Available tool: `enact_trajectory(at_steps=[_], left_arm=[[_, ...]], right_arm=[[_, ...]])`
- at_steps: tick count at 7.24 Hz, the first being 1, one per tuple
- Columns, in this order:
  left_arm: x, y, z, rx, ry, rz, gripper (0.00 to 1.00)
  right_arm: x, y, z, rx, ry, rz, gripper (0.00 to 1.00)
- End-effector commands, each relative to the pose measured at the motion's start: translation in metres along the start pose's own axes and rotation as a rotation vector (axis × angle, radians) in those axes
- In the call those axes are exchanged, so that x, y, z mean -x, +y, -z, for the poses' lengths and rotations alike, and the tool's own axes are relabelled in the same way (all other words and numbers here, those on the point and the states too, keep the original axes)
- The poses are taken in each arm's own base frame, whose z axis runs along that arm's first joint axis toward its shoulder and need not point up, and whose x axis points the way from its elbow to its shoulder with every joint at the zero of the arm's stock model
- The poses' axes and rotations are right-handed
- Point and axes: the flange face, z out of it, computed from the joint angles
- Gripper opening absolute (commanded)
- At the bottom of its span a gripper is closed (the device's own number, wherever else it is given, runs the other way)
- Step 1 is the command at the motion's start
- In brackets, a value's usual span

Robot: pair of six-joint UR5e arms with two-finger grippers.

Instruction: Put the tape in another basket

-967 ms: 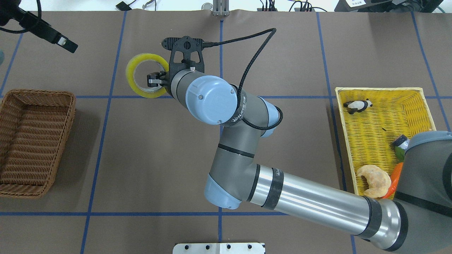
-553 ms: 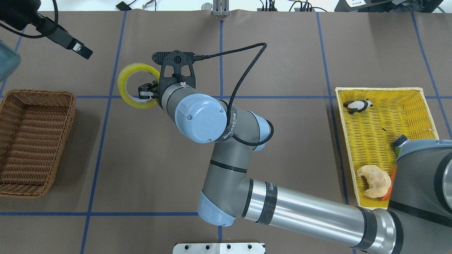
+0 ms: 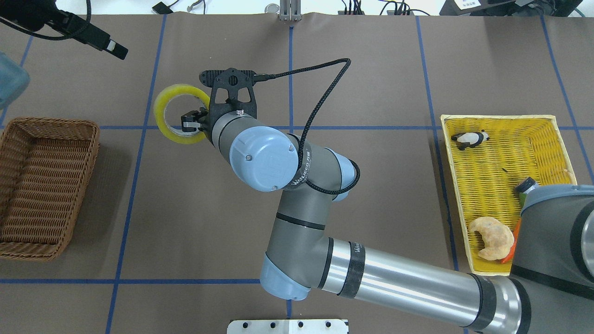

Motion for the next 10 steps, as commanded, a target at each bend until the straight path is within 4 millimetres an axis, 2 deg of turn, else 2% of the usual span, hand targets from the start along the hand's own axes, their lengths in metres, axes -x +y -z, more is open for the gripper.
enact_trajectory(at_steps=[1, 2, 3, 4, 5, 6, 7, 9, 10], left_arm=[[0.005, 0.010, 0.014, -0.161, -0.136, 0.149, 0.98], [-0.013, 0.038, 0.025, -0.187, -0.125, 0.209, 0.98], [-0.038, 0.059, 0.028, -0.200, -0.093, 0.280, 0.98], [-0.062, 0.067, 0.007, -0.242, -0.079, 0.313, 0.98], [-0.088, 0.078, -0.033, -0.286, -0.046, 0.319, 0.98], [-0.101, 0.084, -0.045, -0.291, -0.008, 0.288, 0.98], [-0.103, 0.086, -0.047, -0.314, 0.048, 0.235, 0.98], [-0.073, 0.103, -0.083, -0.182, 0.209, 0.095, 0.98], [-0.071, 0.102, -0.087, -0.177, 0.208, 0.090, 0.98]], right_arm=[[-0.001, 0.000, 0.000, -0.001, 0.000, 0.000, 0.00], [-0.002, 0.001, 0.000, 0.000, 0.001, -0.001, 0.00], [-0.001, 0.000, 0.001, -0.001, -0.002, -0.002, 0.00], [-0.001, 0.000, 0.001, -0.001, -0.002, -0.002, 0.00], [-0.001, 0.000, 0.001, -0.001, -0.002, -0.002, 0.00], [-0.001, 0.000, 0.001, -0.002, -0.003, -0.003, 0.00], [0.000, -0.002, 0.005, -0.004, -0.010, -0.005, 0.00], [0.001, -0.006, 0.017, -0.011, -0.031, -0.008, 0.00], [-0.001, -0.007, 0.024, -0.014, -0.041, -0.006, 0.00]])
